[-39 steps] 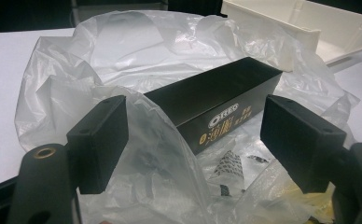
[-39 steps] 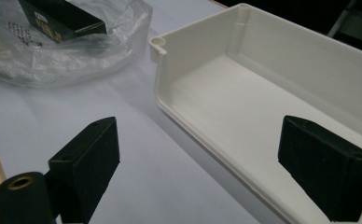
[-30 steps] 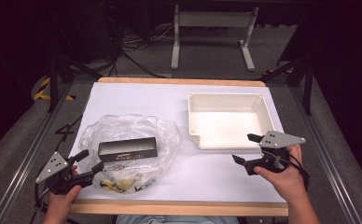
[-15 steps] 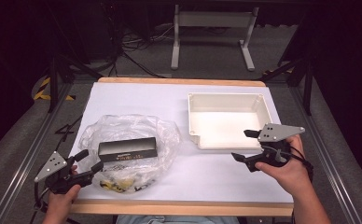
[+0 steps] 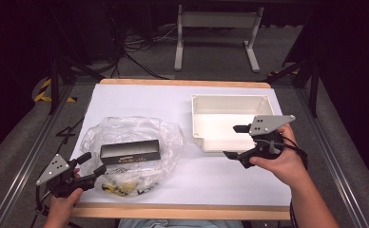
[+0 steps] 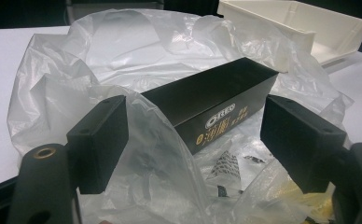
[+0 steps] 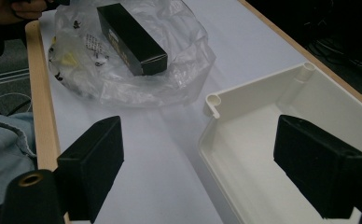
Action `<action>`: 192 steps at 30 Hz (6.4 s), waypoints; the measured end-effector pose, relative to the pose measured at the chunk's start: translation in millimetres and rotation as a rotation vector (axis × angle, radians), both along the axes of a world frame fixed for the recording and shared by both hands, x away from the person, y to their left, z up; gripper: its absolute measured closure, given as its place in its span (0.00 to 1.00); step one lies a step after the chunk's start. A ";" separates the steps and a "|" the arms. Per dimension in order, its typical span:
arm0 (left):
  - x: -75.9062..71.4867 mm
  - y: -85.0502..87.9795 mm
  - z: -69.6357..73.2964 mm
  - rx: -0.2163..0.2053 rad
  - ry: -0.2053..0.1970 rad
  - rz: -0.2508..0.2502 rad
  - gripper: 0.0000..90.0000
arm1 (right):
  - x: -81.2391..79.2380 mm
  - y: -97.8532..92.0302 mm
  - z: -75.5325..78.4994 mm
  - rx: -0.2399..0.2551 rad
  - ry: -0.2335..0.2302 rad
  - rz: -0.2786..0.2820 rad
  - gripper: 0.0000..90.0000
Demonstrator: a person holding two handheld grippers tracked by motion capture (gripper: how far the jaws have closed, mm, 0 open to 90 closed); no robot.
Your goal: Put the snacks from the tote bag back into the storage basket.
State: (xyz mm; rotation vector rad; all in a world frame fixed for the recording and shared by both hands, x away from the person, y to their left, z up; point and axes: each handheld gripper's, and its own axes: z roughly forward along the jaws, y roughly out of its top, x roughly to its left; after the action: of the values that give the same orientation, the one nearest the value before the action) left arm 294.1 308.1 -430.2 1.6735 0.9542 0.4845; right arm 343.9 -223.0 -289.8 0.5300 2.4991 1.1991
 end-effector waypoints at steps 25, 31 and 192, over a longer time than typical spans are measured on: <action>-3.4 -0.2 0.6 0.012 -0.005 0.007 0.27 | 31.7 69.0 16.9 -0.025 0.002 0.123 0.18; -2.9 -0.3 0.9 0.017 0.001 0.003 0.27 | 38.9 87.3 18.2 -0.025 -0.002 0.141 0.18; 2.1 -0.5 -0.3 -0.005 0.001 -0.005 0.27 | 101.7 233.4 -19.6 -0.317 0.163 0.499 0.48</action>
State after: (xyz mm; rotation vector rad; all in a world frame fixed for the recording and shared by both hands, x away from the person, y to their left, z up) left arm 296.2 307.6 -430.5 1.6716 0.9510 0.4777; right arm 445.6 10.4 -309.4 -0.0907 2.9927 0.9000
